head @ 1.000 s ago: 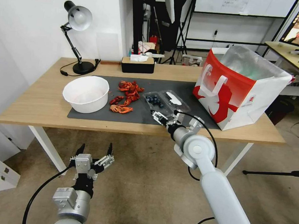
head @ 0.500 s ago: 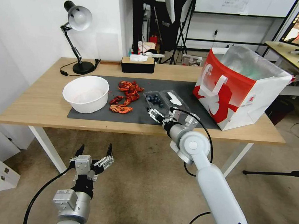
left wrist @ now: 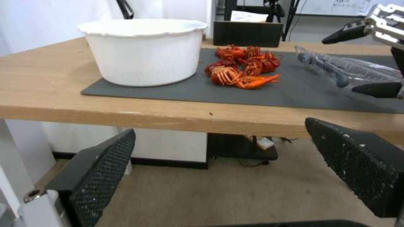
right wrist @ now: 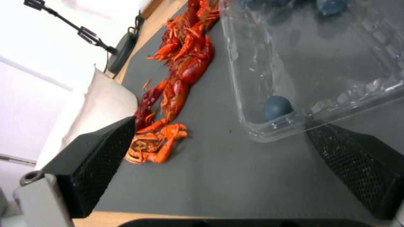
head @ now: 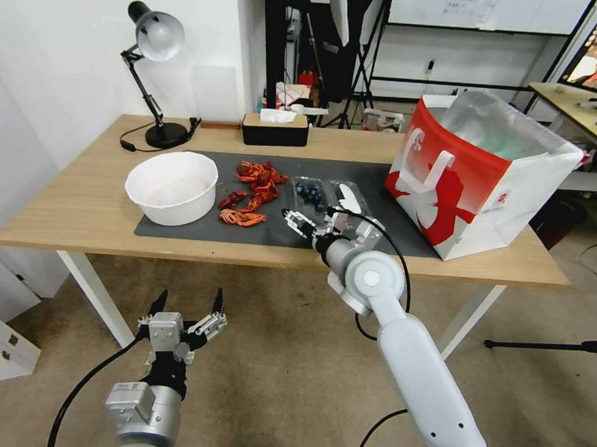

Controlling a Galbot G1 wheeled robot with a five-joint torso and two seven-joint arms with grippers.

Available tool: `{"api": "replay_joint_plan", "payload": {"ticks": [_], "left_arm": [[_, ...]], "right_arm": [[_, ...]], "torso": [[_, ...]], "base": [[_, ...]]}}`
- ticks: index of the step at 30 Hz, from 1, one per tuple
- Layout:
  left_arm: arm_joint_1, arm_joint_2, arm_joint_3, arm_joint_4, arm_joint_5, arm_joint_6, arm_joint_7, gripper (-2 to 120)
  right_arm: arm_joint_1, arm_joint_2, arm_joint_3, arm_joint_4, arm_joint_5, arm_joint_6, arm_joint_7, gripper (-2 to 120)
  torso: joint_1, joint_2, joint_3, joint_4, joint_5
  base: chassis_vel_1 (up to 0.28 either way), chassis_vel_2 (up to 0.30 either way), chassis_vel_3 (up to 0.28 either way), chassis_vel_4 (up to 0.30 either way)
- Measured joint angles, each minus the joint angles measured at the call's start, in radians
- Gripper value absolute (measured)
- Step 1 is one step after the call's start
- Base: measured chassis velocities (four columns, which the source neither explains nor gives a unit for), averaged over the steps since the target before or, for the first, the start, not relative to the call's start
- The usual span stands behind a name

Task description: Close the takeout container lid, then place the container into the takeout bag.

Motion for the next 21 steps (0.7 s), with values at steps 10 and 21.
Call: {"api": "replay_joint_plan", "payload": {"ticks": [10, 21], "left_arm": [[0.005, -0.008, -0.001, 0.002, 0.004, -0.013, -0.001, 100], [0.006, -0.007, -0.004, 0.002, 0.006, -0.014, -0.002, 100]], "right_arm": [[0.041, 0.032, -0.027, -0.042, -0.013, 0.001, -0.002, 100], [-0.004, 0.012, -0.033, 0.010, -0.031, -0.003, 0.003, 100]], "torso": [[0.000, 0.000, 0.000, 0.0000, 0.0000], [0.000, 0.000, 0.000, 0.0001, 0.0001]], "base": [[0.000, 0.000, 0.000, 0.000], [0.000, 0.000, 0.000, 0.000]]}}
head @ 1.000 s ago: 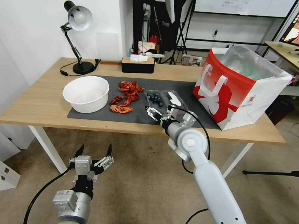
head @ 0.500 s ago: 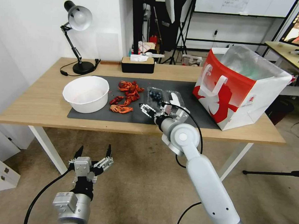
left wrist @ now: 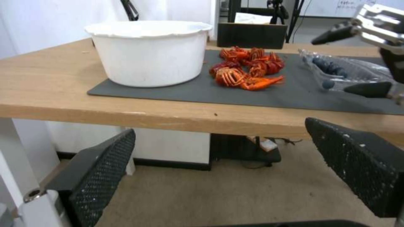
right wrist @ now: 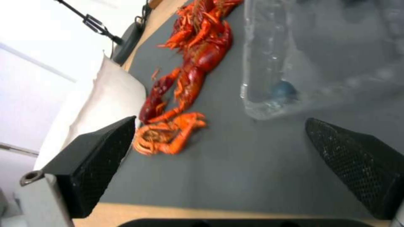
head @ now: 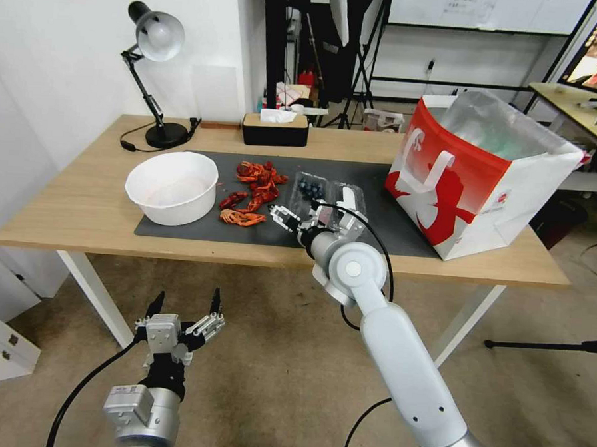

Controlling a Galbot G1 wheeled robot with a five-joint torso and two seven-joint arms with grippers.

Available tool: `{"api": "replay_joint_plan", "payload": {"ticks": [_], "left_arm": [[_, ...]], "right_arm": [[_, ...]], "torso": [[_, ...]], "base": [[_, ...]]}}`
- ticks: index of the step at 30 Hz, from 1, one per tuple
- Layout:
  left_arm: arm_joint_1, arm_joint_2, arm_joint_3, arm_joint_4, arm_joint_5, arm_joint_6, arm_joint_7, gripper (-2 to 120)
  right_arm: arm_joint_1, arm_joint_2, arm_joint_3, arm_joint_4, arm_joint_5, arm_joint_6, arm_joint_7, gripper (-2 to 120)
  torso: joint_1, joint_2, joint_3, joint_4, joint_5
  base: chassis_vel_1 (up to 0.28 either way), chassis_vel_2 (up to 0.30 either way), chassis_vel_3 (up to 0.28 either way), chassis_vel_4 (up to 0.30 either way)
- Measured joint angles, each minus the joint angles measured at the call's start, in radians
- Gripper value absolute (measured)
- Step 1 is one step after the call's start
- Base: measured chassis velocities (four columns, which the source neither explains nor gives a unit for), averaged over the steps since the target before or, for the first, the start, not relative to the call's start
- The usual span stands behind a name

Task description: Close the takeout container lid, then place the container into the takeout bag.

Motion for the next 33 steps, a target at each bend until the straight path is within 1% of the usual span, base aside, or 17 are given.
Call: {"api": "replay_joint_plan", "payload": {"ticks": [2, 4, 5, 6, 7, 8, 9, 11, 12, 15, 19, 22, 23, 26, 28, 30, 33], "left_arm": [[-0.001, 0.001, 0.002, 0.000, 0.000, 0.000, 0.000, 100], [-0.001, 0.001, 0.002, 0.000, 0.000, 0.000, 0.000, 100], [-0.002, 0.002, 0.003, 0.000, 0.000, 0.000, 0.000, 100], [-0.003, 0.004, 0.004, 0.000, 0.000, 0.000, 0.001, 100], [-0.004, 0.008, 0.004, 0.000, 0.001, -0.001, 0.001, 100], [-0.004, 0.008, 0.004, 0.000, 0.001, -0.001, 0.001, 100], [-0.006, 0.011, 0.004, -0.002, 0.000, -0.001, 0.001, 100], [-0.008, 0.015, 0.005, -0.005, -0.001, -0.001, 0.001, 100], [-0.008, 0.015, 0.005, -0.005, -0.001, -0.001, 0.001, 100], [-0.010, 0.022, 0.006, -0.007, -0.003, -0.001, 0.004, 100], [-0.014, 0.026, 0.007, -0.005, -0.007, -0.003, 0.006, 100], [-0.023, 0.031, 0.011, 0.002, -0.014, -0.003, 0.009, 100], [-0.023, 0.031, 0.011, 0.002, -0.014, -0.003, 0.009, 100], [-0.028, 0.032, 0.018, 0.006, -0.018, -0.003, 0.012, 100], [-0.029, 0.032, 0.020, 0.006, -0.018, -0.003, 0.013, 100], [-0.029, 0.033, 0.026, 0.008, -0.019, -0.004, 0.017, 100], [-0.029, 0.033, 0.029, 0.008, -0.020, -0.006, 0.019, 100]], "right_arm": [[-0.043, -0.024, 0.008, 0.053, -0.032, -0.002, -0.012, 100], [-0.043, -0.024, 0.008, 0.053, -0.032, -0.002, -0.012, 100], [-0.083, -0.047, 0.015, 0.101, -0.081, 0.003, -0.038, 100], [-0.109, -0.063, 0.022, 0.132, -0.136, 0.014, -0.065, 100], [-0.167, -0.100, 0.044, 0.196, -0.264, 0.054, -0.123, 100], [-0.167, -0.100, 0.044, 0.196, -0.264, 0.054, -0.123, 100], [-0.216, -0.127, 0.060, 0.232, -0.362, 0.089, -0.161, 100], [-0.295, -0.165, 0.093, 0.282, -0.513, 0.158, -0.224, 100], [-0.295, -0.165, 0.093, 0.282, -0.513, 0.158, -0.224, 100], [-0.438, -0.210, 0.155, 0.360, -0.678, 0.261, -0.307, 100], [-0.544, -0.222, 0.194, 0.418, -0.748, 0.321, -0.333, 100], [-0.679, -0.212, 0.229, 0.459, -0.885, 0.441, -0.362, 100], [-0.679, -0.212, 0.229, 0.459, -0.885, 0.441, -0.362, 100], [-0.783, -0.186, 0.246, 0.473, -0.974, 0.564, -0.371, 100], [-0.802, -0.181, 0.248, 0.474, -0.986, 0.584, -0.371, 100], [-0.875, -0.160, 0.258, 0.480, -1.022, 0.661, -0.371, 100], [-0.916, -0.148, 0.265, 0.488, -1.031, 0.693, -0.370, 100]], "torso": [[0.000, 0.000, 0.000, -0.0001, 0.0001], [0.000, 0.000, 0.000, -0.0001, 0.0001], [0.000, 0.000, 0.000, -0.0008, -0.0001], [0.000, 0.000, 0.000, 0.0001, 0.0004], [0.000, 0.000, 0.000, 0.0003, -0.0002], [0.000, 0.000, 0.000, 0.0003, -0.0002], [0.000, 0.000, 0.000, -0.0008, -0.0005], [0.000, 0.000, 0.000, -0.0005, 0.0006], [0.000, 0.000, 0.000, -0.0005, 0.0006], [0.000, 0.000, 0.000, -0.0002, 0.0003], [0.000, 0.000, 0.000, -0.0001, -0.0001], [0.000, 0.000, 0.000, -0.0001, -0.0001], [0.000, 0.000, 0.000, -0.0001, -0.0001], [0.000, 0.000, 0.000, -0.0003, -0.0001], [0.000, 0.000, 0.000, -0.0001, 0.0000], [0.000, 0.000, 0.000, -0.0002, -0.0001], [0.000, 0.000, 0.000, -0.0001, 0.0000]], "base": [[0.000, 0.000, 0.000, 0.000], [0.000, 0.000, 0.000, 0.000], [0.000, 0.000, 0.000, 0.000], [0.000, 0.000, 0.000, 0.000], [0.000, 0.000, 0.000, 0.000], [0.000, 0.000, 0.000, 0.000], [0.000, 0.000, 0.000, 0.000], [0.000, 0.000, 0.000, 0.000], [0.000, 0.000, 0.000, 0.000], [0.000, 0.000, 0.000, 0.000], [0.000, 0.000, 0.000, 0.000], [0.000, 0.000, 0.000, 0.000], [0.000, 0.000, 0.000, 0.000], [0.000, 0.000, 0.000, 0.000], [0.000, 0.000, 0.000, 0.000], [0.000, 0.000, 0.000, 0.000], [0.000, 0.000, 0.000, 0.000]]}}
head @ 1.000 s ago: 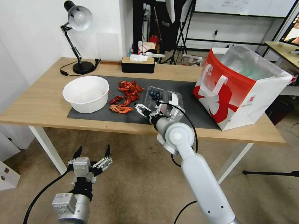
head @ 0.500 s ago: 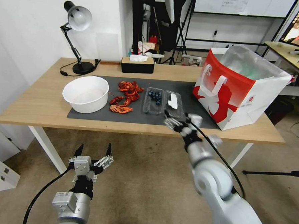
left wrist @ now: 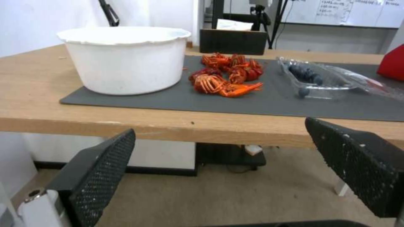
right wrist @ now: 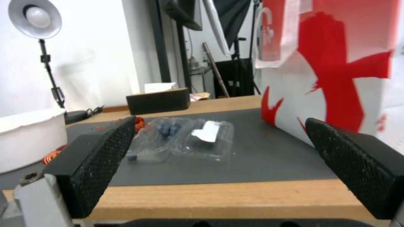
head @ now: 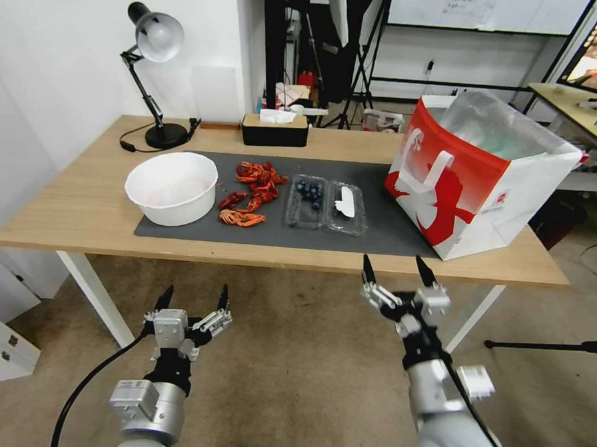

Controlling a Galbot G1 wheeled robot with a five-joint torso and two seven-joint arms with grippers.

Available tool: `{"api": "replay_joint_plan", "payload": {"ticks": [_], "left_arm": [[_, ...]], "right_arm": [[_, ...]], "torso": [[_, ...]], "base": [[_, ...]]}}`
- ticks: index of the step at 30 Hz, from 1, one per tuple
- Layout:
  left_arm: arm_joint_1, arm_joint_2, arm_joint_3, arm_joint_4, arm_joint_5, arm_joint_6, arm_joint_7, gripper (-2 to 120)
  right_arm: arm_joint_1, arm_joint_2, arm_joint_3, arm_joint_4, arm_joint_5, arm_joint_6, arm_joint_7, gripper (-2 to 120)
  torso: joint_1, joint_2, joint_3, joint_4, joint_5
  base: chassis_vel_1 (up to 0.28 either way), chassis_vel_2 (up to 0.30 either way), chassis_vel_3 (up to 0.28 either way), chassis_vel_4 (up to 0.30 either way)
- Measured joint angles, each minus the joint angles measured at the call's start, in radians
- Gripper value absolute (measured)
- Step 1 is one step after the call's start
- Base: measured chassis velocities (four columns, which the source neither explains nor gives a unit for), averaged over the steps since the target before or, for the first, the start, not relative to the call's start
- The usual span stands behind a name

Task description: Close the takeout container lid, then place the container into the takeout bag.

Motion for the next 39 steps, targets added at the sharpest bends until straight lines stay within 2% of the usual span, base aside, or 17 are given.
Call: {"api": "replay_joint_plan", "payload": {"ticks": [10, 24, 27, 30, 31, 32, 34, 35, 38, 39], "left_arm": [[0.002, 0.005, 0.004, -0.002, -0.005, -0.003, 0.005, 100], [-0.006, 0.005, 0.005, 0.007, -0.013, -0.003, 0.008, 100], [-0.010, 0.005, 0.005, 0.014, -0.014, -0.003, 0.008, 100], [-0.014, 0.004, 0.002, 0.018, -0.014, -0.002, 0.010, 100], [-0.014, 0.004, 0.002, 0.018, -0.014, -0.002, 0.010, 100], [-0.014, 0.003, 0.001, 0.019, -0.014, -0.001, 0.011, 100], [-0.014, -0.001, -0.001, 0.022, -0.014, 0.000, 0.012, 100], [-0.014, -0.001, -0.001, 0.022, -0.014, 0.000, 0.012, 100], [-0.014, -0.007, -0.003, 0.024, -0.013, 0.000, 0.012, 100], [-0.014, -0.007, -0.003, 0.024, -0.013, 0.000, 0.012, 100]], "right_arm": [[-0.070, 0.026, 0.008, 0.009, -0.017, 0.022, 0.003, 100], [-0.034, 0.020, 0.003, -0.021, -0.035, -0.004, 0.008, 100], [-0.015, 0.019, -0.008, -0.018, 0.035, -0.022, -0.011, 100], [0.049, 0.011, -0.027, 0.015, 0.230, -0.097, -0.033, 100], [0.049, 0.011, -0.027, 0.015, 0.230, -0.097, -0.033, 100], [0.080, 0.007, -0.030, 0.017, 0.293, -0.122, -0.034, 100], [0.164, 0.005, -0.032, -0.005, 0.426, -0.175, -0.034, 100], [0.164, 0.005, -0.032, -0.005, 0.426, -0.175, -0.034, 100], [0.270, 0.017, -0.047, -0.074, 0.598, -0.215, -0.017, 100], [0.270, 0.017, -0.047, -0.074, 0.598, -0.215, -0.017, 100]], "torso": [[0.000, 0.000, 0.000, 0.0000, -0.0001], [0.000, 0.000, 0.000, 0.0000, 0.0000], [0.000, 0.000, 0.000, 0.0000, 0.0000], [0.000, 0.000, 0.000, -0.0002, -0.0003], [0.000, 0.000, 0.000, -0.0002, -0.0003], [0.000, 0.000, 0.000, 0.0001, 0.0000], [0.000, 0.000, 0.000, 0.0001, -0.0003], [0.000, 0.000, 0.000, 0.0001, -0.0003], [0.000, 0.000, 0.000, 0.0000, -0.0001], [0.000, 0.000, 0.000, 0.0000, -0.0001]], "base": [[0.000, 0.000, 0.000, 0.000], [0.000, 0.000, 0.000, 0.000], [0.000, 0.000, 0.000, 0.000], [0.000, 0.000, 0.000, 0.000], [0.000, 0.000, 0.000, 0.000], [0.000, 0.000, 0.000, 0.000], [0.000, 0.000, 0.000, 0.000], [0.000, 0.000, 0.000, 0.000], [0.000, 0.000, 0.000, 0.000], [0.000, 0.000, 0.000, 0.000]]}}
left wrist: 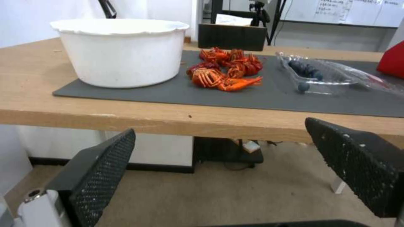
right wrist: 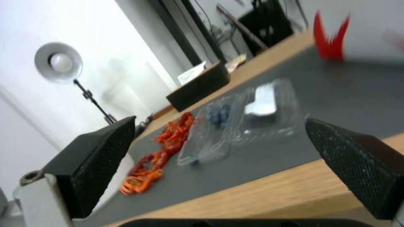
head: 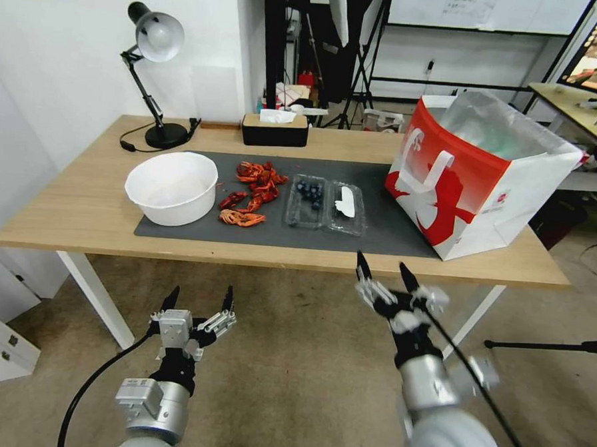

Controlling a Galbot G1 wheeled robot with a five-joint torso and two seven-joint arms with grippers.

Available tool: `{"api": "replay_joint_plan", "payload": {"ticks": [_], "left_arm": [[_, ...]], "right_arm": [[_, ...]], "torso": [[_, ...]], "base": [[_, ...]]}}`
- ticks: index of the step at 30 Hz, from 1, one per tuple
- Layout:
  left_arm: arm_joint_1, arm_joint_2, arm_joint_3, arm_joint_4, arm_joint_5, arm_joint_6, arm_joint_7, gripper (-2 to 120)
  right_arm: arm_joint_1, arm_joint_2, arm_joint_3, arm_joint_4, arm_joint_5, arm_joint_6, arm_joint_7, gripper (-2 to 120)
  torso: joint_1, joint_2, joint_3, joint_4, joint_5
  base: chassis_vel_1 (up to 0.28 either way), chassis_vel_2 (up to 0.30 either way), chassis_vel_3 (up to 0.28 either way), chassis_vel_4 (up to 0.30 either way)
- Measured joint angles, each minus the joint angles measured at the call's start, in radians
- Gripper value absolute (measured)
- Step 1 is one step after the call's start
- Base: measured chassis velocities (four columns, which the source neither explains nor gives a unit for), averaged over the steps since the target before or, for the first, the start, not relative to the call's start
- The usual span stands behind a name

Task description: Close the takeout container lid, then place the container into the takeout bag.

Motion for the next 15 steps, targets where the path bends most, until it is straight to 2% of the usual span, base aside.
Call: {"api": "replay_joint_plan", "payload": {"ticks": [3, 4, 6, 7, 11, 15], "left_arm": [[0.000, -0.001, -0.005, 0.000, 0.001, 0.000, 0.000, 100], [0.000, -0.001, -0.005, 0.000, 0.001, 0.000, 0.000, 100], [0.001, -0.003, -0.009, 0.001, 0.002, 0.000, -0.001, 100], [0.001, -0.003, -0.009, 0.001, 0.002, 0.000, -0.001, 100], [0.003, -0.008, -0.012, 0.005, 0.005, 0.000, -0.002, 100], [0.003, -0.010, -0.013, 0.008, 0.009, 0.000, -0.003, 100]], "right_arm": [[0.089, 0.014, -0.022, -0.058, 0.184, -0.031, 0.039, 100], [0.089, 0.014, -0.022, -0.058, 0.184, -0.031, 0.039, 100], [0.161, 0.028, -0.036, -0.099, 0.308, -0.051, 0.087, 100], [0.161, 0.028, -0.036, -0.099, 0.308, -0.051, 0.087, 100], [0.281, 0.071, -0.053, -0.134, 0.538, -0.087, 0.239, 100], [0.335, 0.108, -0.058, -0.164, 0.618, -0.092, 0.300, 100]], "torso": [[0.000, 0.000, 0.000, 0.0000, 0.0000], [0.000, 0.000, 0.000, 0.0000, 0.0000], [0.000, 0.000, 0.000, 0.0000, 0.0000], [0.000, 0.000, 0.000, 0.0000, 0.0000], [0.000, 0.000, 0.000, 0.0001, -0.0001], [0.000, 0.000, 0.000, 0.0000, -0.0001]], "base": [[0.000, 0.000, 0.000, 0.000], [0.000, 0.000, 0.000, 0.000], [0.000, 0.000, 0.000, 0.000], [0.000, 0.000, 0.000, 0.000], [0.000, 0.000, 0.000, 0.000], [0.000, 0.000, 0.000, 0.000]]}}
